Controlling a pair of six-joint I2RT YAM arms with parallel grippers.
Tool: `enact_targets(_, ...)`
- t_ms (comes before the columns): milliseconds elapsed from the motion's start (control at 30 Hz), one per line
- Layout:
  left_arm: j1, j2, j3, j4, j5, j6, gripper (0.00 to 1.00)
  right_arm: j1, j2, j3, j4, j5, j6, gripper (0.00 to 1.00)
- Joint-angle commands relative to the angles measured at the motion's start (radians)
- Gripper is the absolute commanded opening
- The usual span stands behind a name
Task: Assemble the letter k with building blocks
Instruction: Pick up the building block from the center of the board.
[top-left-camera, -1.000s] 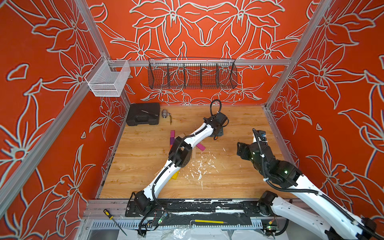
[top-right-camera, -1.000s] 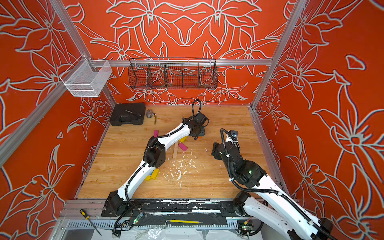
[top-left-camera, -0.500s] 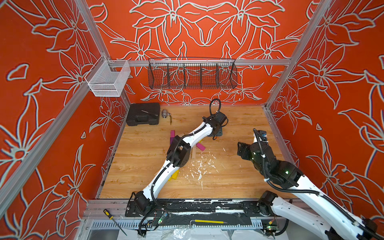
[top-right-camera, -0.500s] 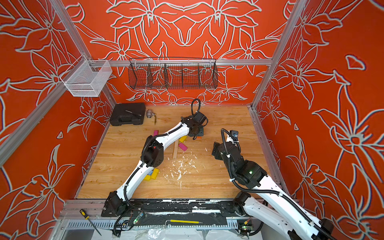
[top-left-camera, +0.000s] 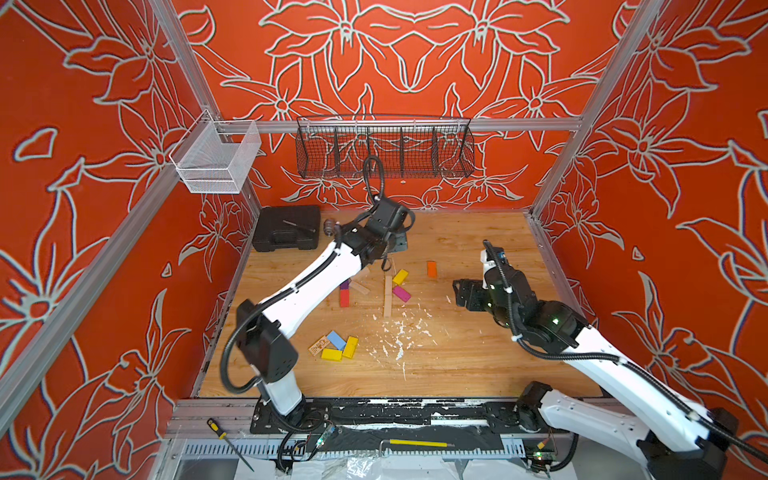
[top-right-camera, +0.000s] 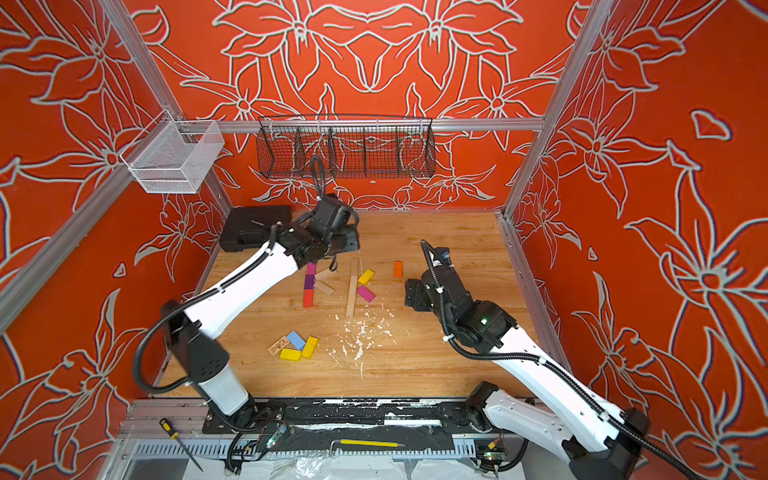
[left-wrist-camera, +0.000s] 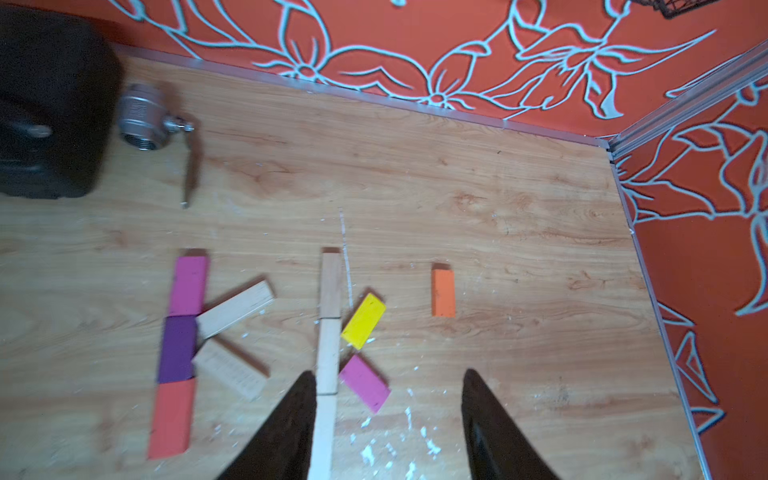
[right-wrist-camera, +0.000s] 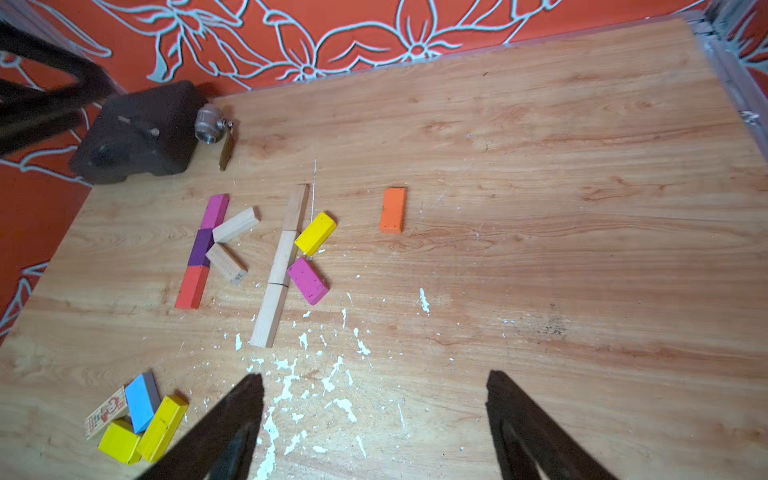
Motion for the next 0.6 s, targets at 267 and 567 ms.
enact_targets(267, -0.002, -0.439, -0.548, -0.120, 0.112, -0.035, 0.56, -0.005, 0.170, 0.066, 0.080, -0.216, -0.046, 0.90)
enact_targets(567, -0.009, -0.436, -0.762, -0.133, 0.208, -0.048, 0.74, -0.005, 0.217, 0.051, 0.130, -0.235, -0.041, 0.95)
